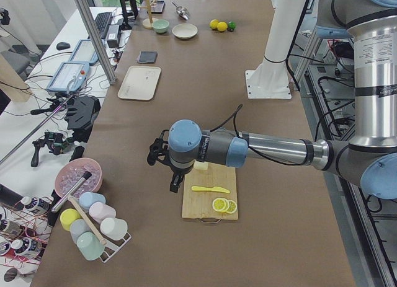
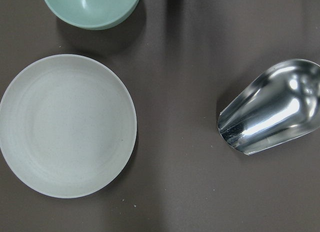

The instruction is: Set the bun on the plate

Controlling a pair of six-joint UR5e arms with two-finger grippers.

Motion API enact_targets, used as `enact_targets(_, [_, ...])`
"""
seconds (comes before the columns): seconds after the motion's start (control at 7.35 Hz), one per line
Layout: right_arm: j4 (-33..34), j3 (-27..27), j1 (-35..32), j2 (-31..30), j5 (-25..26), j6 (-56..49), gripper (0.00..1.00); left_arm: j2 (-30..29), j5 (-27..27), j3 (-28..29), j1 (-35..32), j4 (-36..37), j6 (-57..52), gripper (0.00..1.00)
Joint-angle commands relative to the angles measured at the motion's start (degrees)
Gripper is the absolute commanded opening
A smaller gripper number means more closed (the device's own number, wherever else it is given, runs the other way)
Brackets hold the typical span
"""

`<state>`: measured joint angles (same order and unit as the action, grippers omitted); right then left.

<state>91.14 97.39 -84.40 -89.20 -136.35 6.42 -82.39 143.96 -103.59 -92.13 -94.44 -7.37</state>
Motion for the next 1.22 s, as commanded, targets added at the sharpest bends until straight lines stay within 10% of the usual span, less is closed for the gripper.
enact_targets(0.0, [0.00,0.08,-0.15,-0.18,-0.06,0.09,1.00,-1.00,1.06,2.67,0.02,-1.27,0.60,0.98])
enact_targets(0.41, [-1.83,-0.88,0.19,0.35,0.38,0.88,1.00,-0.66,1.50,1.99,-0.42,-1.54,0.16,0.98])
enact_targets(1.09, [-33.30,-17.84,11.08,4.12,3.98,23.36,1.00,-0.14,1.06,2.78,-0.51,-7.34,0.60,0.98])
